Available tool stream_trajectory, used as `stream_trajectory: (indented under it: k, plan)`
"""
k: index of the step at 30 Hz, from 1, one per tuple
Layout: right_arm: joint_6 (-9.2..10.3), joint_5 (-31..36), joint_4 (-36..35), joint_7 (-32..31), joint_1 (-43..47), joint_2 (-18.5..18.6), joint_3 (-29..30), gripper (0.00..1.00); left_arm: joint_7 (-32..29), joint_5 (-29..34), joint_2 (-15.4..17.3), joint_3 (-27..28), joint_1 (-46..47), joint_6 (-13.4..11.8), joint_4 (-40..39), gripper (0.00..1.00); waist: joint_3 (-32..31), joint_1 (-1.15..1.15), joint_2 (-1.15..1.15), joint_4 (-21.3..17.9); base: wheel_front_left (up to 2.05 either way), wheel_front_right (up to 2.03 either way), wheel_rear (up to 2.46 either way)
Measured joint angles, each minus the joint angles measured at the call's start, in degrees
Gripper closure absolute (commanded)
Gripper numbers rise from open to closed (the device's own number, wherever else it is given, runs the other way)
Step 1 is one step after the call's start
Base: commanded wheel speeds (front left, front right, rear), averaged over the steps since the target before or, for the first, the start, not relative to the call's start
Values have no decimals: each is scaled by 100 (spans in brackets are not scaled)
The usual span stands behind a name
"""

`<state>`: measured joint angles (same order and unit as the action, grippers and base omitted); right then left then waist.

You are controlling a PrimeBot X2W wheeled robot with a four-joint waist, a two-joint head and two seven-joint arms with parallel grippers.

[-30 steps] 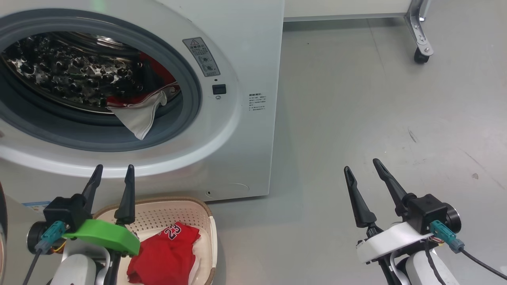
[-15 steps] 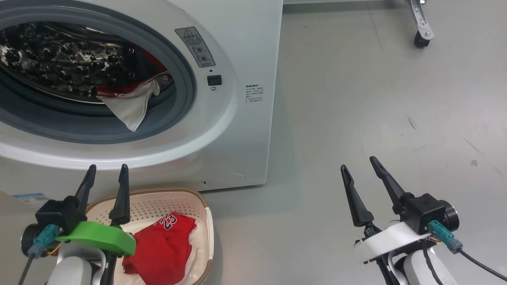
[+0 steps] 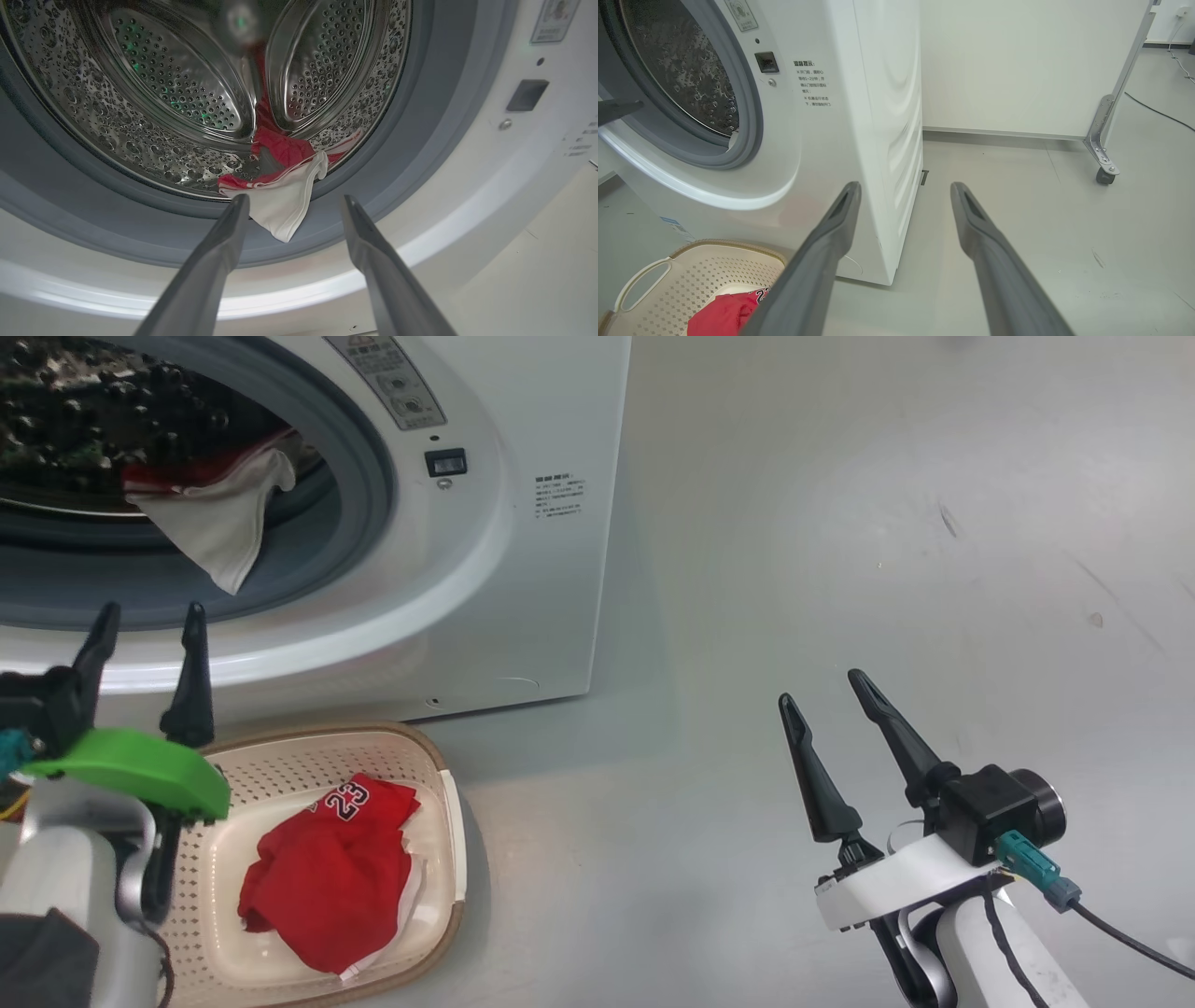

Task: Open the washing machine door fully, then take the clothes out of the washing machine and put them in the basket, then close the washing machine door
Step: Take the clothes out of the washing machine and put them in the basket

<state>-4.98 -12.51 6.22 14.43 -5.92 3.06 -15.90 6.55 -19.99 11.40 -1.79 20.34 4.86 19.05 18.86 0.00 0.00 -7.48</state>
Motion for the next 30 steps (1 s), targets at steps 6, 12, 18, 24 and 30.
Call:
stream_trajectory:
  k: [6,12,18,24,30]
  plan:
    - [-1,0,-42,1,-205,-7,-59,0,-575,-31,147,-31,714,25,55,0,402,0,0,-233,0,0,0]
    - [-2,-2,-38,1,-381,-24,-140,0,-1049,-111,286,-36,1287,47,339,0,710,0,0,-505,0,0,0]
    - [0,-64,-38,1,-449,-24,-163,0,-1452,-216,305,-54,1669,57,744,0,917,0,0,-735,0,0,0]
    - [9,-127,-38,0,-497,-25,-261,0,-1662,-190,458,-38,1939,40,1100,0,1050,0,0,-891,0,0,0]
    - [56,-163,-49,1,-550,-27,-318,0,-1767,-160,515,-11,2276,-8,1332,0,1161,0,0,-981,0,0,0]
